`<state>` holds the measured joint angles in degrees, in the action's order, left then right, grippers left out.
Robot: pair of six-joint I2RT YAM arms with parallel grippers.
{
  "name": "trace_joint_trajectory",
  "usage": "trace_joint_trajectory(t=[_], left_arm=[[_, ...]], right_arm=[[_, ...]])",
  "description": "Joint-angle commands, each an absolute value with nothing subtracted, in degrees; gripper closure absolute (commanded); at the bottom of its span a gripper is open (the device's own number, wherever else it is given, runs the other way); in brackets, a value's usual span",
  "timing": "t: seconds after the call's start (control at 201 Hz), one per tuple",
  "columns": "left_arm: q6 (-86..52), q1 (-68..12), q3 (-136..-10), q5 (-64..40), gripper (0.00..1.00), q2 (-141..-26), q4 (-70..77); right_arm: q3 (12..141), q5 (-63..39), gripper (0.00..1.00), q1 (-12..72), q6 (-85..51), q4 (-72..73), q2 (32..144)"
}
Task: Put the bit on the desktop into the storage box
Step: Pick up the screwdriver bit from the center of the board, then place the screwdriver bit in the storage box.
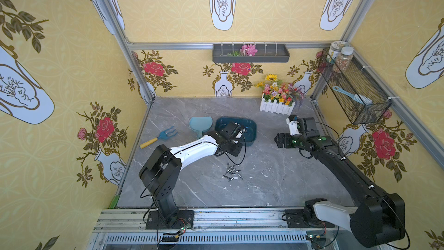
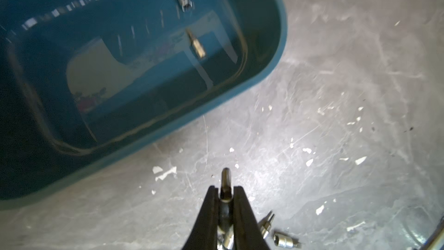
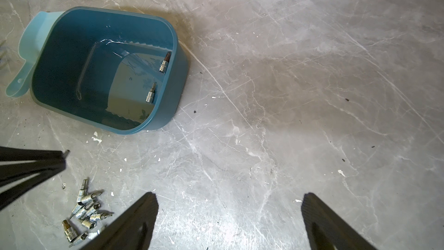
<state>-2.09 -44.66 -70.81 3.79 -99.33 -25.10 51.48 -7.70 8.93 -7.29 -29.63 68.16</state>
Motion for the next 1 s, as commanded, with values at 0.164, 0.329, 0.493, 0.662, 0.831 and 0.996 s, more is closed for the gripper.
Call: trace_joint_trajectory(t=[0.164, 0.329, 0.493, 0.662, 0.831, 0.996], left_arm=[[4.52, -44.32, -81.79, 10.58, 0.88, -103.22, -29.24], [7.02, -42.80, -87.43, 10.51, 0.88, -107.71, -28.71], [7.82, -40.08, -91.70, 8.14, 0.89, -112.35, -28.66], [7.82, -37.82, -94.60, 6.22, 0.89, -116.10, -28.54], [7.01, -35.66, -96.01, 4.22, 0.89, -119.01, -28.06], [5.80, -34.63, -97.21, 4.14, 0.90, -121.15, -28.47]], right_arm=[[51.45, -8.95, 0.03, 8.92, -7.86, -27.88, 67.15], [51.40, -9.37, 0.03, 8.88, -7.93, -28.11, 66.58], [51.34, -9.58, 0.03, 8.88, -7.90, -28.42, 66.19], [51.47, -9.45, 0.03, 8.78, -7.73, -28.53, 66.35], [51.48, -9.23, 0.03, 8.78, -7.60, -28.44, 66.53], [51.47, -9.05, 0.03, 8.70, -7.47, -28.51, 66.71]])
